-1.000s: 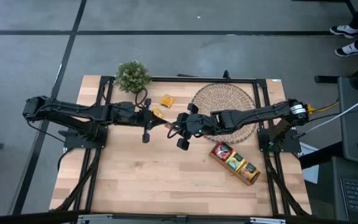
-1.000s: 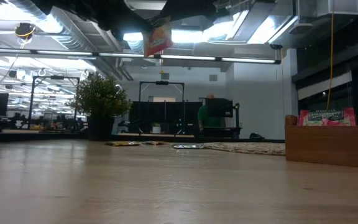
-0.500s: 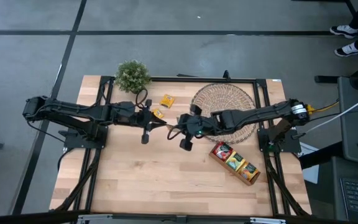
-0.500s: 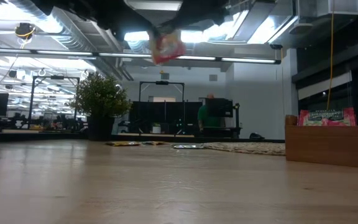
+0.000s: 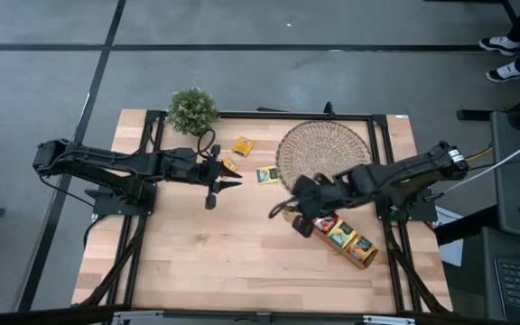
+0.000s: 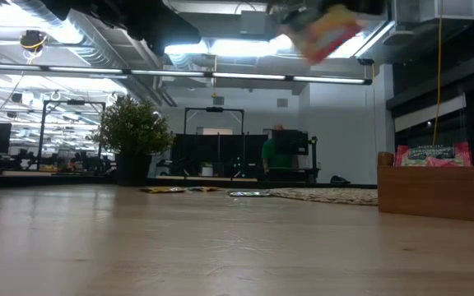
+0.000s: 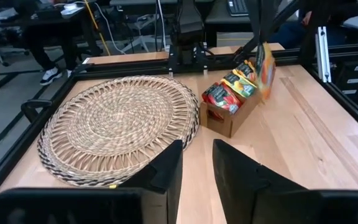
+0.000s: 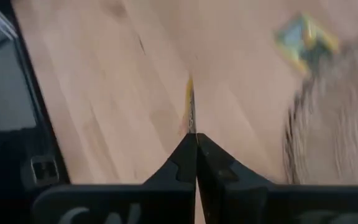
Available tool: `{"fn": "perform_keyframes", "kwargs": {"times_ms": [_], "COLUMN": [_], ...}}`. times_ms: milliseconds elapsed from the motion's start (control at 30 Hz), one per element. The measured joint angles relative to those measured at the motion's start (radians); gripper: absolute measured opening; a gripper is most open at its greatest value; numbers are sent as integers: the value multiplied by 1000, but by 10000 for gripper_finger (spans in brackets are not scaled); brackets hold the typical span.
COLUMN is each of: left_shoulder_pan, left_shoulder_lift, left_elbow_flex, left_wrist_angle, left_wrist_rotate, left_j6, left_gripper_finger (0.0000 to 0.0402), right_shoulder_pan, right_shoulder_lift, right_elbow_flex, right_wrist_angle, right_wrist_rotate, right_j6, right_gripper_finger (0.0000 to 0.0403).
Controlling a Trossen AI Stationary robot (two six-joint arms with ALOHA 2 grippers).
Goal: Pick & Place Tea
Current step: Put the bottom orange tea bag into the right slot of the wooden organizer
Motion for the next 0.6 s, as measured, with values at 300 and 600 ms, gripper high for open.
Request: {"fn": "perform_keyframes", "kwargs": {"times_ms": [300, 600], "left_shoulder_pan": [0, 0], "left_shoulder_lift": [0, 0], "left_elbow_flex": [0, 0], "left_wrist_angle": [0, 0], "left_wrist_rotate": [-2, -10], "left_j6": [0, 0], "left_gripper_finger": [86, 82], "right_shoulder_pan": [115, 278], "right_shoulder_lift": [-18, -18], "right_elbow_flex": [0, 0], "right_wrist_angle": [-375, -530], "right_wrist_rotate": [-145, -194], "right_j6": [396, 711], "right_gripper_finger": [3, 3]}}
